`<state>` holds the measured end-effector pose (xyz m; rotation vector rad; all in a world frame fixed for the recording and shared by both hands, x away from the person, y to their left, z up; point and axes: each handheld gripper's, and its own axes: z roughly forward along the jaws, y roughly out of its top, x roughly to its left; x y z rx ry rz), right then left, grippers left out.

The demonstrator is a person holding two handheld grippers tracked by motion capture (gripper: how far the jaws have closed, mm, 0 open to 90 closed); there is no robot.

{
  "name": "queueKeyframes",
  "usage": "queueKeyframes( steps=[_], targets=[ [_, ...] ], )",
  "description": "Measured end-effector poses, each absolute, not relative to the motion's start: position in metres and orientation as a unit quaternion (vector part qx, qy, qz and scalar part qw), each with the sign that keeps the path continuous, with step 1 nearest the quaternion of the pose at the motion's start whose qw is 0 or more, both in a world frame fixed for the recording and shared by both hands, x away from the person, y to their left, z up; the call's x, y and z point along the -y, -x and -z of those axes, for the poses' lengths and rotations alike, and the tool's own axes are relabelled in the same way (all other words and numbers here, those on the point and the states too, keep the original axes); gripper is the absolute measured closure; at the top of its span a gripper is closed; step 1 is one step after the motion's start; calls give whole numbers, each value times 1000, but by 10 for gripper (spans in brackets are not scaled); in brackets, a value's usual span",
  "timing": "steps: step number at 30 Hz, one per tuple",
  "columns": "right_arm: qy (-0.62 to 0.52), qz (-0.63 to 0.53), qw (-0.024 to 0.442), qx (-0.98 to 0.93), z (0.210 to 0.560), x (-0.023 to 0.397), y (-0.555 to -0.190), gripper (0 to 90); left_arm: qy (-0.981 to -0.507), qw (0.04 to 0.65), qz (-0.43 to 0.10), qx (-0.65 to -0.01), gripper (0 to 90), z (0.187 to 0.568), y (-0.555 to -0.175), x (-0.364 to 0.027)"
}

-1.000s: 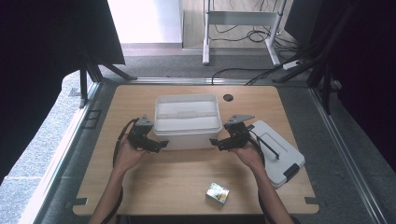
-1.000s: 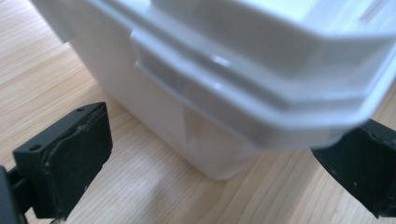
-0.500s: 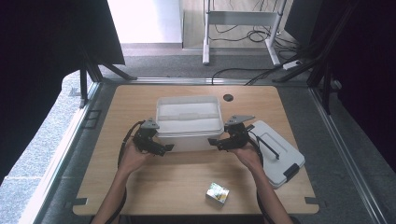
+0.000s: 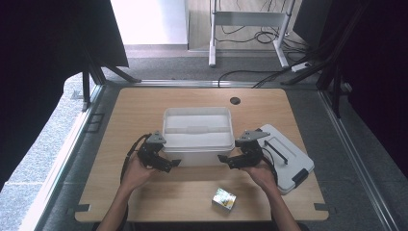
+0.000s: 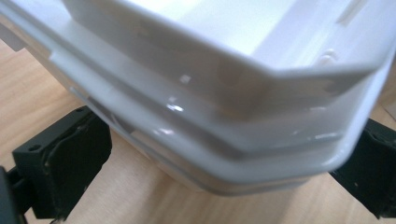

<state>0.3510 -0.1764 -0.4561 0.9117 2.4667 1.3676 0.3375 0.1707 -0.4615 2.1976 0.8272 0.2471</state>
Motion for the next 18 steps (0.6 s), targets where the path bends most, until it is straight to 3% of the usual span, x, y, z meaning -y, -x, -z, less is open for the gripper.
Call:
queueKeyframes(
  steps=[11,18],
  targets=[
    [-285,-439,96,-847,453,178,-313,181,-862,388,-84,-315,0,456,-307,-175],
    [-297,-423,100,-850,460,192,-310,127,-865,377,-95,-317,0,454,-304,-191]
  ],
)
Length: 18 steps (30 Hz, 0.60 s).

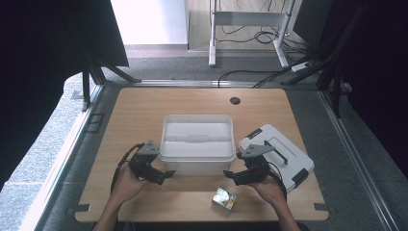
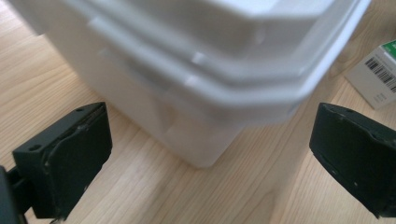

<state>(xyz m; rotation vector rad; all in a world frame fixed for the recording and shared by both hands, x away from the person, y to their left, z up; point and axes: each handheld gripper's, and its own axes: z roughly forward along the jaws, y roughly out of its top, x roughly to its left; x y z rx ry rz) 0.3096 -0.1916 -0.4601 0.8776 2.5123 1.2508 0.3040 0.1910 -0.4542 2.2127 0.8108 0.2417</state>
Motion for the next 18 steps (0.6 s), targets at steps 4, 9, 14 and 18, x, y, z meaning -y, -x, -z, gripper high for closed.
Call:
queueKeyframes(
  steps=[4,9,14,18],
  targets=[
    [-311,-408,101,-853,469,204,-303,64,-868,373,-103,-312,0,444,-302,-204],
    [-313,-391,109,-859,479,212,-296,42,-871,365,-114,-308,0,429,-304,-214],
    [-308,-380,104,-866,490,218,-293,86,-872,369,-112,-302,0,416,-309,-221],
    [-296,-362,84,-880,500,220,-293,86,-873,371,-119,-294,0,400,-315,-222]
  ],
)
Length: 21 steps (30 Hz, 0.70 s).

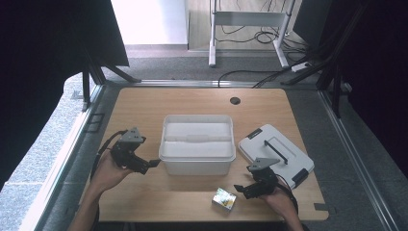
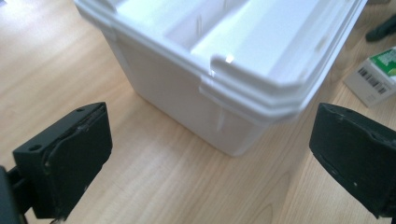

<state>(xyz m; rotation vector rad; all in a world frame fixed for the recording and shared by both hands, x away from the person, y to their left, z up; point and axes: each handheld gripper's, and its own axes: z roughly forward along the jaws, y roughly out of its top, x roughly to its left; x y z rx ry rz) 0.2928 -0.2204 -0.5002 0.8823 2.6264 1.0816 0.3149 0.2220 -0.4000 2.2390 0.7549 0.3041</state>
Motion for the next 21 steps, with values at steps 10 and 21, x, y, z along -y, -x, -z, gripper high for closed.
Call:
queueKeyframes(
  steps=[10,21],
  targets=[
    [-293,-350,100,-884,516,223,-288,12,-890,362,-126,-245,0,362,-340,-190],
    [-290,-360,115,-879,519,225,-285,16,-924,335,-103,-150,244,353,-377,-148]
  ],
)
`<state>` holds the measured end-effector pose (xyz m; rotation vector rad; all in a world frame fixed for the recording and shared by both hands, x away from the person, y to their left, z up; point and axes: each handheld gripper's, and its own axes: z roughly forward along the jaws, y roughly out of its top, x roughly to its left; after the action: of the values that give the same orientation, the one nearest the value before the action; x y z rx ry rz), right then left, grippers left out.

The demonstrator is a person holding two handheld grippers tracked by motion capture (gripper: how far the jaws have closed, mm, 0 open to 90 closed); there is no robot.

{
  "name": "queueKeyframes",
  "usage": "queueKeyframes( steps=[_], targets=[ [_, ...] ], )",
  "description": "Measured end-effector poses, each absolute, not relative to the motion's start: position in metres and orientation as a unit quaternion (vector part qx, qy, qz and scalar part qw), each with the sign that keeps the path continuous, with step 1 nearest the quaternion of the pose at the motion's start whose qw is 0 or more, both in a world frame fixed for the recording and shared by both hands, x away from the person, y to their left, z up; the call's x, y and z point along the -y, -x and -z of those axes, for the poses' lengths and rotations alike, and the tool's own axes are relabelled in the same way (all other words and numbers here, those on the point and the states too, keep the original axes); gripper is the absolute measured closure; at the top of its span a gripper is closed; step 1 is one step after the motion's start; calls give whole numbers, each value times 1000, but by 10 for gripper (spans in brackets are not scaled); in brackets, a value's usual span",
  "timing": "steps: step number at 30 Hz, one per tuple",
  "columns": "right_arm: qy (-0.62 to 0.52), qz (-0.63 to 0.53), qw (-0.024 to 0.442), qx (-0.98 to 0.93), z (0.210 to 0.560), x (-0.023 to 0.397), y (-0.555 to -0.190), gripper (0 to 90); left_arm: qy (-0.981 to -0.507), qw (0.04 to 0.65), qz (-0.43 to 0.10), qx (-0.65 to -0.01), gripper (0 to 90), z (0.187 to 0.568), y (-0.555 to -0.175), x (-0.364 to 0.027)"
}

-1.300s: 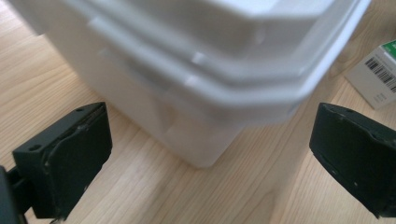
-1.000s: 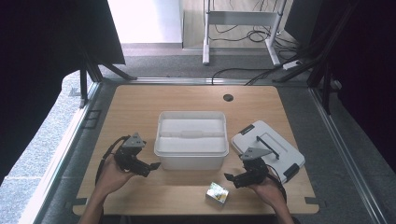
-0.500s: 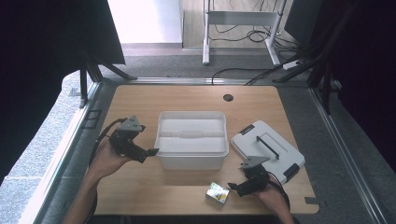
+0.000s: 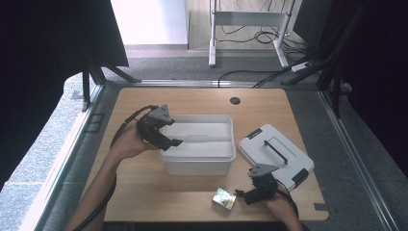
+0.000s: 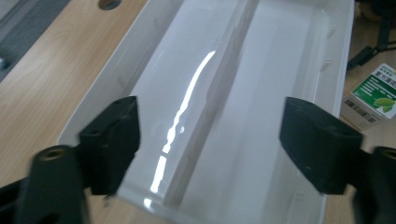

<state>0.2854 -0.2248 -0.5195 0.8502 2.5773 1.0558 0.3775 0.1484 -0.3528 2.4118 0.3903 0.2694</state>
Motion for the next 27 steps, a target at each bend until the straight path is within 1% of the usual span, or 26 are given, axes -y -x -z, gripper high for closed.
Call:
queueKeyframes(
  steps=[1,3,4,6,7,9,12,13,14,15,22,24,27],
  targets=[
    [-291,-361,115,-878,519,225,-285,19,-928,329,-99,-142,259,353,-381,-144],
    [-290,-361,116,-878,520,225,-285,23,-933,324,-88,-131,337,353,-385,-140],
    [-291,-362,117,-878,520,225,-285,30,-940,312,-78,-112,353,355,-391,-130],
    [-291,-362,118,-878,520,226,-285,35,-947,301,-67,-95,417,356,-397,-120],
    [-293,-362,118,-877,519,226,-285,38,-949,295,-65,-88,433,357,-399,-114],
    [-293,-363,119,-876,519,226,-285,42,-951,291,-61,-84,483,357,-401,-110],
    [-296,-364,120,-875,519,226,-285,48,-957,280,-39,-65,573,360,-410,-94],
    [-296,-364,120,-875,519,226,-285,50,-957,280,-39,-65,594,360,-410,-94],
    [-296,-364,120,-875,519,226,-285,50,-958,277,-38,-60,594,362,-412,-90],
    [-297,-364,120,-875,519,226,-285,54,-962,264,-30,-55,651,366,-415,-83],
    [-299,-364,121,-874,519,227,-285,63,-970,239,-28,-33,818,377,-420,-69],
    [-299,-364,121,-874,519,227,-285,63,-969,242,-25,-30,877,377,-422,-70],
    [-299,-364,121,-874,519,227,-285,63,-970,243,-20,-22,889,377,-423,-70]
  ],
)
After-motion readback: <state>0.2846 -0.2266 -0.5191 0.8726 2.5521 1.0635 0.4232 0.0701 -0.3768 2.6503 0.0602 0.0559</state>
